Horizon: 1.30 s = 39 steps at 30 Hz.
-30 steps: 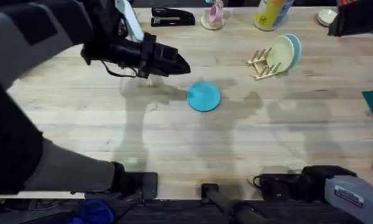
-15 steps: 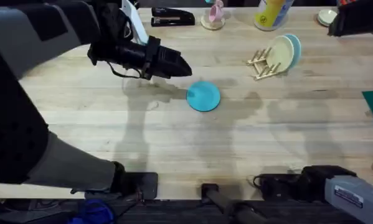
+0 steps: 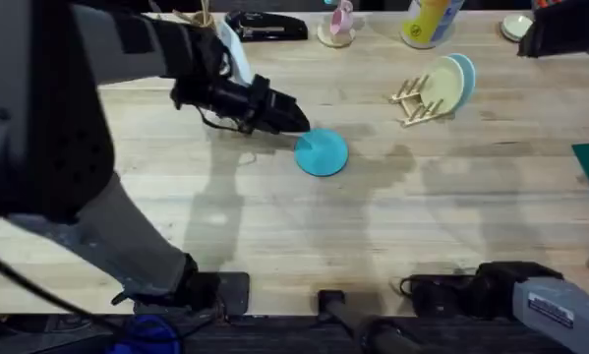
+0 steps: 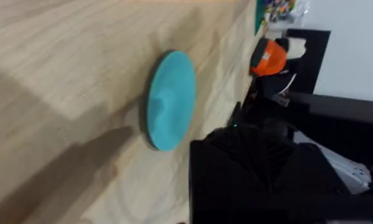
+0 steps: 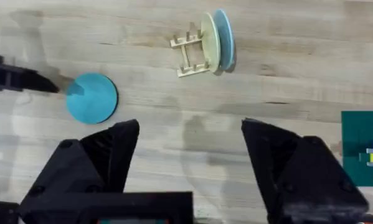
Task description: Pick up the plates from the table one by one and place each into a slot on the dish rack.
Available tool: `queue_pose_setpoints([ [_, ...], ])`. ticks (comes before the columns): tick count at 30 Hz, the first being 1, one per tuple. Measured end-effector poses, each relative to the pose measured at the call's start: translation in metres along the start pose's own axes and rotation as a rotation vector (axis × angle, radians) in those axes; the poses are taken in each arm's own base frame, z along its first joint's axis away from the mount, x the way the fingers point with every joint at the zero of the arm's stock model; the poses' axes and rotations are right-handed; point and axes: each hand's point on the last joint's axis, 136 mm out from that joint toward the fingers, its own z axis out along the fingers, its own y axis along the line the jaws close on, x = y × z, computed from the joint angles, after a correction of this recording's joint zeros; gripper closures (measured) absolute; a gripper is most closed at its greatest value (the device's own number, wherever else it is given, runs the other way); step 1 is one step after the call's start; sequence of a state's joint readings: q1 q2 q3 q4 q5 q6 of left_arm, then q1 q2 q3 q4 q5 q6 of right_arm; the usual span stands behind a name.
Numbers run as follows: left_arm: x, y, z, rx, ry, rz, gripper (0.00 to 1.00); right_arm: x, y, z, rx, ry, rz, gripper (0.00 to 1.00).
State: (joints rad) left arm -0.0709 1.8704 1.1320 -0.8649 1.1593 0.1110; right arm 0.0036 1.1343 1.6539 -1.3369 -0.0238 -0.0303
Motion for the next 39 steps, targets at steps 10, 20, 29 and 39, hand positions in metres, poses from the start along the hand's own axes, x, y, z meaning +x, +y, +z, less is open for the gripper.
queue_pose_setpoints([
  [10,0.008,0.047,0.046,-0.024,0.106,-0.030,0.958,0.000,0.000,0.000,0.000,0.000,0.000,0.010],
  [20,-0.008,0.052,0.049,0.038,0.081,0.052,0.958,0.000,0.000,0.000,0.000,0.001,0.000,0.009],
  [29,-0.008,0.051,0.049,0.046,0.080,0.060,0.959,0.000,0.000,0.000,0.000,0.001,0.000,0.009],
  [39,0.019,0.042,0.035,-0.104,0.130,-0.063,0.959,0.000,0.000,0.000,0.000,0.001,0.000,0.010],
])
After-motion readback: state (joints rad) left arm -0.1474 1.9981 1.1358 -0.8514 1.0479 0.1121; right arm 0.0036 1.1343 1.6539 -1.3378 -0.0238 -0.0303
